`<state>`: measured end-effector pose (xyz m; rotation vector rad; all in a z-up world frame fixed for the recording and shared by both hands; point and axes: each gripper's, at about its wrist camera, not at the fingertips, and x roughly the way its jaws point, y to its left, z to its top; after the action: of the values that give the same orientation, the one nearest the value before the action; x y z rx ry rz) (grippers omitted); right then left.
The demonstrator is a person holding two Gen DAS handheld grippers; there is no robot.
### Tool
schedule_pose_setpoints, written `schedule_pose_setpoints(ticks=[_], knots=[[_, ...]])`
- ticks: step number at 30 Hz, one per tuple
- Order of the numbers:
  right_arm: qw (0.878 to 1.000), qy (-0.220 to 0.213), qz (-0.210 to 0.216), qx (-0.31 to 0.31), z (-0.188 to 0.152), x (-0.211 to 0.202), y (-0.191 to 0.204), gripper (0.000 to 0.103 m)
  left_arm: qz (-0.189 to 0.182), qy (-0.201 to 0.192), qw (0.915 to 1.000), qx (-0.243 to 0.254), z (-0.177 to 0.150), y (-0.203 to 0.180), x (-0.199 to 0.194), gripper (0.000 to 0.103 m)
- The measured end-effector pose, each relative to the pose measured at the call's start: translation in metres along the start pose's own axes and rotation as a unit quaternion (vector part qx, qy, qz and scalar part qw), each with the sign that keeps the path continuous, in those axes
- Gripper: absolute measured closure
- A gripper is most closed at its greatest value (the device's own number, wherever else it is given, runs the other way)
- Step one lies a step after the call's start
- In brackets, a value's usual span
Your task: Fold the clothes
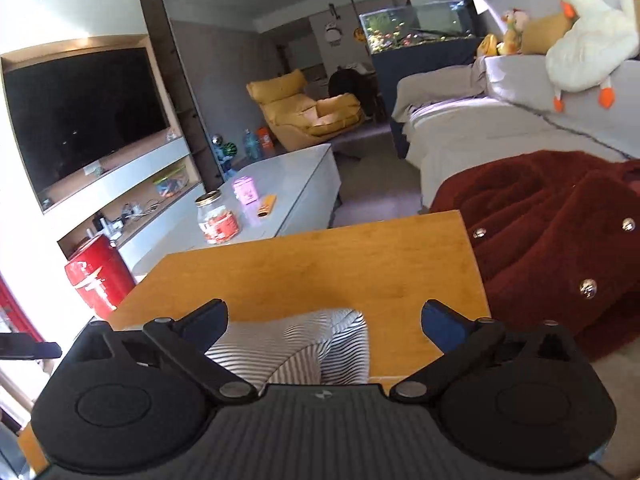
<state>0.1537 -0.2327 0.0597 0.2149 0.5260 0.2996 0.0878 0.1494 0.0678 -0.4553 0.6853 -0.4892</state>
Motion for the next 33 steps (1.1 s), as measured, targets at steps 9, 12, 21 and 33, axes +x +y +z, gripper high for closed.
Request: schedule_pose_setpoints(ticks=[9,12,21,33], knots=[[0.986,0.090,-0.064,-0.123,-0.048,0.059,0.033,0.000,0.036,0.057,0.9973,-0.031,-0.012,0.034,0.059,0.007],[0.985,0.077,-0.069,-0.135,-0.054,0.051,0.043,0.000,0.047,0.045,0.9972,-0.037,0.004,0.047,0.067,0.007],[0.981,0.079,0.007,-0.177,-0.051,0.023,0.074,0.000,0.113,0.009,0.9935,-0.008,0.041,0.048,0.084,0.006],[0.968,0.083,-0.102,-0.213,-0.045,0.089,0.061,0.000,0.067,0.067,0.9951,0.030,-0.012,0.003,0.073,0.002]])
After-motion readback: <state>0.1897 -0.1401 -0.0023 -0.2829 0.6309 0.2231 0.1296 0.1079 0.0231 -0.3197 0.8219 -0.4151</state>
